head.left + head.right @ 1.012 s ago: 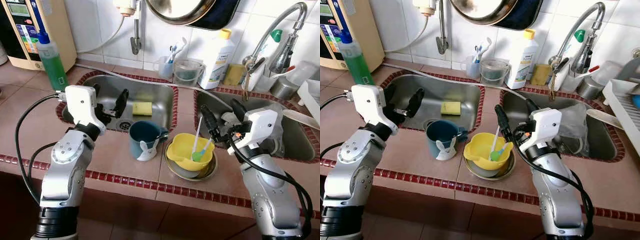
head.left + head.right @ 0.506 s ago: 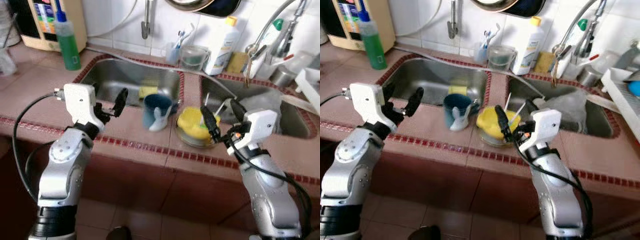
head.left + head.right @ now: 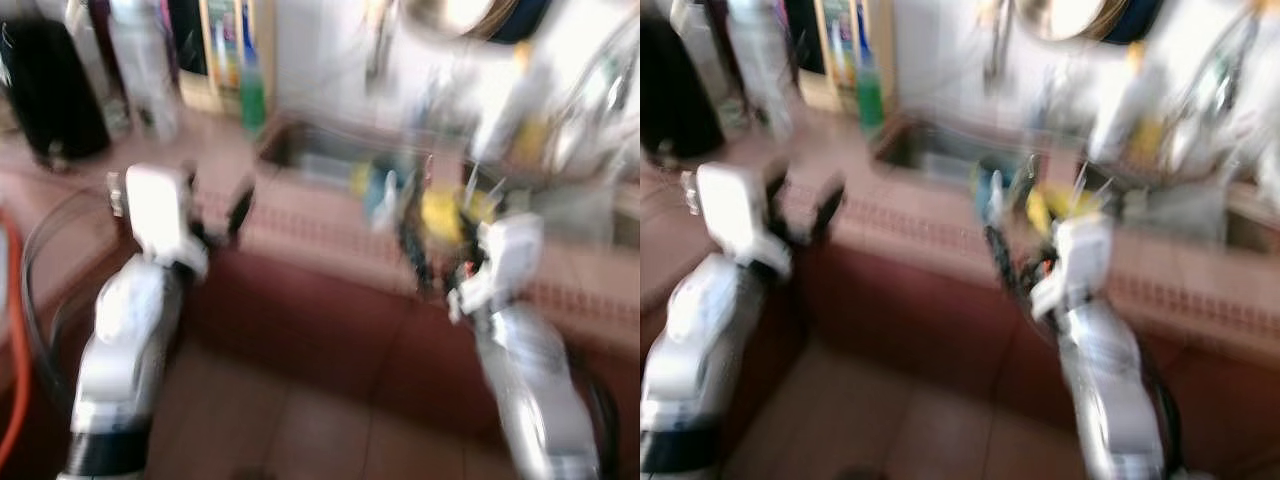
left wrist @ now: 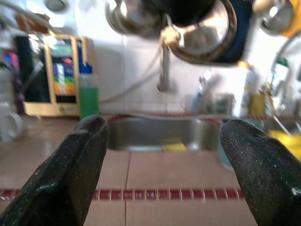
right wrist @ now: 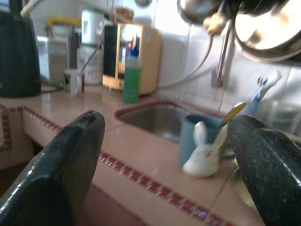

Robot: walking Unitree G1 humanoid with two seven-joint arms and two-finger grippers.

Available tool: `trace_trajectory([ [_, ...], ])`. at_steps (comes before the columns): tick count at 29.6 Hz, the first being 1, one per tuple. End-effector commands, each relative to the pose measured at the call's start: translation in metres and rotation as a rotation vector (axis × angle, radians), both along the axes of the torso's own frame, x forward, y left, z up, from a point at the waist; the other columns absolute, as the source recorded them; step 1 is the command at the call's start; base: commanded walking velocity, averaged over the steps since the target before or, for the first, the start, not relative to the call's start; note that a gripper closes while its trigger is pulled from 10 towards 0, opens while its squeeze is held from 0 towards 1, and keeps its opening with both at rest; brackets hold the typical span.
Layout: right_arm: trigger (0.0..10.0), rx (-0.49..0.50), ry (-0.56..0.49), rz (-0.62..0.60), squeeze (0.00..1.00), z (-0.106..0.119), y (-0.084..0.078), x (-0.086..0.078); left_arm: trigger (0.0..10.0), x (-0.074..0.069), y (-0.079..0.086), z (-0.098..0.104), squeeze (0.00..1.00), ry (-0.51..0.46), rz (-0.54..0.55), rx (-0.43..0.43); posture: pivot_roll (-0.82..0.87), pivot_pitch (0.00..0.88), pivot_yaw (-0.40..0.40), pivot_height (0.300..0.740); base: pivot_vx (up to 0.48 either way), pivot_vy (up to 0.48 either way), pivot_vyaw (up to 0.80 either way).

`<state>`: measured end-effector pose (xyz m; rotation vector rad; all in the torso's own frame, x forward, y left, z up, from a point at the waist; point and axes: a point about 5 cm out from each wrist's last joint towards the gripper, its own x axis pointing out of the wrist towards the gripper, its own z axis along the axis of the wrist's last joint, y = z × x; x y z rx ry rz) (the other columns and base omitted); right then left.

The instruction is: Kitchen organization

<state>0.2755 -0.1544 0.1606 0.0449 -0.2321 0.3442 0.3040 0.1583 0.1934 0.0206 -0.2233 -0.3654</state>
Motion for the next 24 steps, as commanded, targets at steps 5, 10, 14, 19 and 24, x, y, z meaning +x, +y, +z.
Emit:
trace_trajectory([
  [5, 10.0, -0.026, 0.035, -0.013, 0.0, -0.015, -0.003, -0.001, 10.0, 0.0, -0.005, -0.015, 0.0, 0.026, -0.033, 0.071, 0.06, 0.0, -0.06, 0.74, 0.0, 0.0, 0.0],
  [10, 10.0, -0.05, 0.079, -0.013, 0.0, -0.03, -0.004, -0.004, 10.0, -0.003, -0.008, -0.035, 0.0, 0.066, -0.057, 0.135, 0.06, 0.0, -0.055, 0.74, 0.0, 0.0, 0.0],
  [14, 10.0, -0.097, 0.149, -0.001, 0.0, -0.056, -0.003, -0.009, 10.0, -0.009, -0.015, -0.065, 0.0, 0.119, -0.099, 0.2, 0.07, 0.0, -0.057, 0.74, 0.0, 0.0, 0.0],
  [19, 10.0, -0.141, 0.252, 0.015, 0.0, -0.089, -0.003, -0.016, 10.0, -0.016, -0.016, -0.108, 0.0, 0.227, -0.1, 0.265, 0.07, 0.0, -0.065, 0.74, 0.0, 0.0, 0.0],
  [24, 10.0, -0.194, 0.38, 0.029, 0.0, -0.128, -0.004, -0.025, 10.0, -0.028, -0.013, -0.149, 0.0, 0.338, -0.104, 0.334, 0.07, 0.0, -0.068, 0.74, 0.0, 0.0, 0.0],
])
